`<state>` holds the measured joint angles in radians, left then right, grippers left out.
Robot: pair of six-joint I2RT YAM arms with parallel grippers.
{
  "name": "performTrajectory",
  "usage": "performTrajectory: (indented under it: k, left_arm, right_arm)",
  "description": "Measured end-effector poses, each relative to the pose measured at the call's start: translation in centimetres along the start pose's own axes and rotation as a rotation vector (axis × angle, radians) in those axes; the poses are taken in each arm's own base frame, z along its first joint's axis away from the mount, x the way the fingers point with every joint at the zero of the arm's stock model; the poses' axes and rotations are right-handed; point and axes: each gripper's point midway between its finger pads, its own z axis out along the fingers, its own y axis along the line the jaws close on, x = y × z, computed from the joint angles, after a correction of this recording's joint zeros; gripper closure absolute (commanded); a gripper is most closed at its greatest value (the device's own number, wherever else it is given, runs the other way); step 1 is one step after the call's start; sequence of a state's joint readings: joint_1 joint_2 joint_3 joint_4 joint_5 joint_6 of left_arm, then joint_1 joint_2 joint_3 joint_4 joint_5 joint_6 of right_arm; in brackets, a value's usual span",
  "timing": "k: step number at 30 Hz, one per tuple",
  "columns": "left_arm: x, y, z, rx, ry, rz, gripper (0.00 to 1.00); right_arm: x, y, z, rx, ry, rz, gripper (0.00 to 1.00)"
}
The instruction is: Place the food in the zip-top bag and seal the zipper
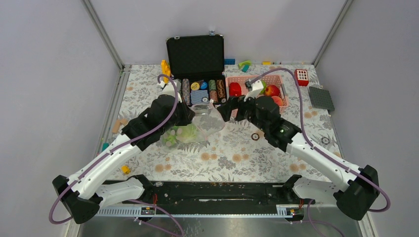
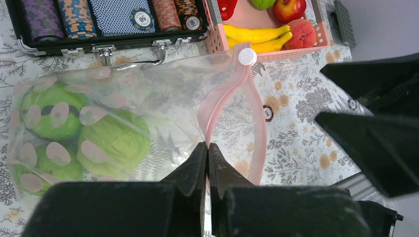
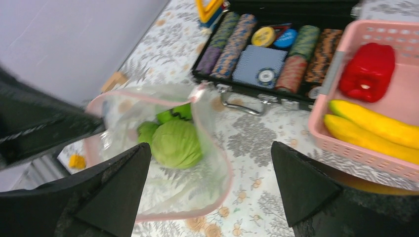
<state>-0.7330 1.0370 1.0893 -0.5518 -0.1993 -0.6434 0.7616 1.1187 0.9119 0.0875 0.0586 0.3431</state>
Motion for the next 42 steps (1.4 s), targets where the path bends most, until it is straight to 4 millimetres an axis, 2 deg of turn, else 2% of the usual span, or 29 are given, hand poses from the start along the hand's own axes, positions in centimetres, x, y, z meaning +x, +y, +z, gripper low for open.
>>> performTrajectory:
  k: [2, 5, 9, 12, 19, 22, 25, 33, 42]
  left_arm:
    - [-0.1, 0.1, 0.0, -0.006, -0.004, 0.003, 1.0]
    - [-0.1, 0.2, 0.0, -0.009, -0.006, 0.011, 1.0]
    - [-0.1, 0.3, 0.0, -0.01, -0.007, 0.018, 1.0]
    - [-0.1, 0.4, 0.1, -0.015, -0.009, 0.023, 1.0]
    - [0.2, 0.8, 0.7, -0.041, 0.005, 0.033, 1.0]
    - [0.4, 1.1, 0.7, -0.054, 0.01, 0.039, 1.0]
    - [0.5, 1.4, 0.7, -0.067, 0.011, 0.045, 1.0]
    - [0.6, 2.0, 0.7, -0.092, 0.014, 0.052, 1.0]
    - [0.7, 2.1, 0.6, -0.097, 0.017, 0.052, 1.0]
  right_arm:
    - [-0.5, -1.8, 0.1, 0.053, -0.014, 0.033, 0.0]
    - [-1.1, -5.6, 0.6, 0.156, -0.03, 0.103, 0.0]
    - [-0.6, -10.9, 1.9, 0.31, -0.005, 0.191, 0.0]
    - [0.1, -14.5, 3.6, 0.415, 0.033, 0.252, 0.0]
    - [1.3, -20.4, 9.1, 0.548, 0.094, 0.422, 0.0]
    - [1.4, -22.2, 11.7, 0.568, 0.099, 0.464, 0.0]
    - [1.8, -23.2, 13.4, 0.581, 0.104, 0.491, 0.0]
    - [4.1, -25.4, 16.4, 0.63, 0.125, 0.542, 0.0]
    - [8.3, -27.4, 18.4, 0.679, 0.18, 0.613, 0.0]
